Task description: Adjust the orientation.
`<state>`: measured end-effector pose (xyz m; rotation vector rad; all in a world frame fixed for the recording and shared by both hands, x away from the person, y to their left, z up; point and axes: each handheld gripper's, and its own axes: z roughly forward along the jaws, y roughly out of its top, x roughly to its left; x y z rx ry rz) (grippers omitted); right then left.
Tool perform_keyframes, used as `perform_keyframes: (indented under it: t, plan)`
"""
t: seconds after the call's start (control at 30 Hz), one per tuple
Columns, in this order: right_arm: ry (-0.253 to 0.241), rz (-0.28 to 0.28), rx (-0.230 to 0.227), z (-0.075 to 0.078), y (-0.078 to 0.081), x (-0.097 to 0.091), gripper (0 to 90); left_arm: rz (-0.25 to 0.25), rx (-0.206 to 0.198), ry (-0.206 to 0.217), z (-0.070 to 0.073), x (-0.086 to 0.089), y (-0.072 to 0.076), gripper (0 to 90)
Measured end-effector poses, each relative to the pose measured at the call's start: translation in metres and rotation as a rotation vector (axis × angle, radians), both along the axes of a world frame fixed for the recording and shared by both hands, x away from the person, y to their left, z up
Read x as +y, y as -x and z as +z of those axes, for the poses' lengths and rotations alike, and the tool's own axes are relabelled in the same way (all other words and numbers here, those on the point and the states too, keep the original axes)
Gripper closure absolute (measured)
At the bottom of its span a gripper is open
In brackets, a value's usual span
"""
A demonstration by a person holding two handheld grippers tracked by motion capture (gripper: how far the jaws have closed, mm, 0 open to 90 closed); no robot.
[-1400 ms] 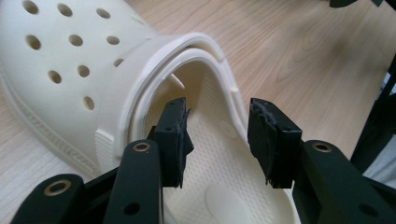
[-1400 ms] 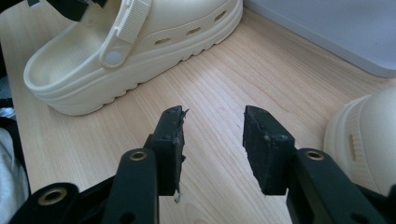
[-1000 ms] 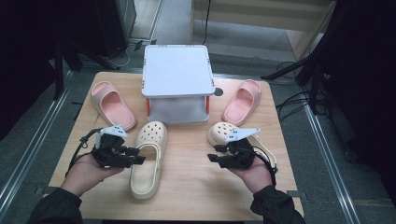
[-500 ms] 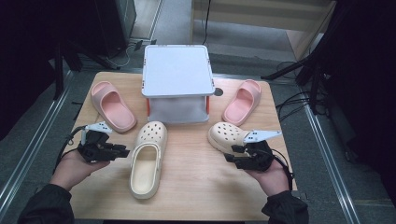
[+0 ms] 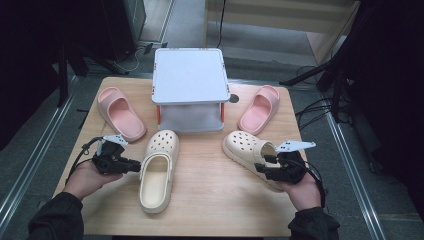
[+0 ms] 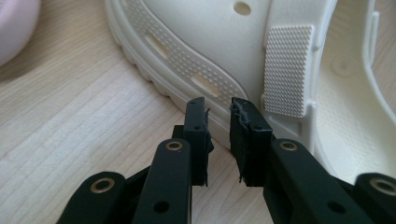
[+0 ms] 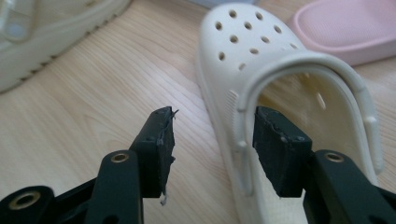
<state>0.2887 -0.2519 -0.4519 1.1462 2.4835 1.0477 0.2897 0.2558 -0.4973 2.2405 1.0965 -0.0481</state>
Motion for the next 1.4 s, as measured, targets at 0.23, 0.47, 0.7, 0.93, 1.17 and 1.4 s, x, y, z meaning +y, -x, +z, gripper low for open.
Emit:
perform_keyframes:
  t: [0.23, 0.47, 0.7, 0.93, 1.17, 1.4]
  plan:
    - [0.089, 0.012, 0.044, -0.02, -0.021, 0.002, 53.4, 0.008, 0.018, 0.02, -0.002, 0.0, -0.001, 77.7]
    - [0.116, 0.043, 0.058, -0.023, -0.028, 0.011, 72.4, 0.018, 0.027, 0.04, -0.004, 0.0, -0.001, 78.4]
    - [0.141, 0.017, 0.048, -0.015, -0.026, 0.021, 77.6, 0.017, 0.028, 0.049, -0.004, -0.004, 0.0, 79.2]
    - [0.106, -0.028, 0.059, -0.003, -0.022, 0.043, 77.9, 0.013, 0.037, 0.057, -0.004, -0.005, 0.0, 79.0]
    - [0.091, -0.013, 0.054, 0.001, -0.019, 0.067, 77.8, 0.016, 0.032, 0.054, -0.004, -0.007, 0.001, 78.4]
    - [0.092, 0.008, 0.009, 0.005, -0.021, 0.093, 77.8, 0.018, 0.031, 0.049, -0.004, -0.007, 0.001, 77.4]
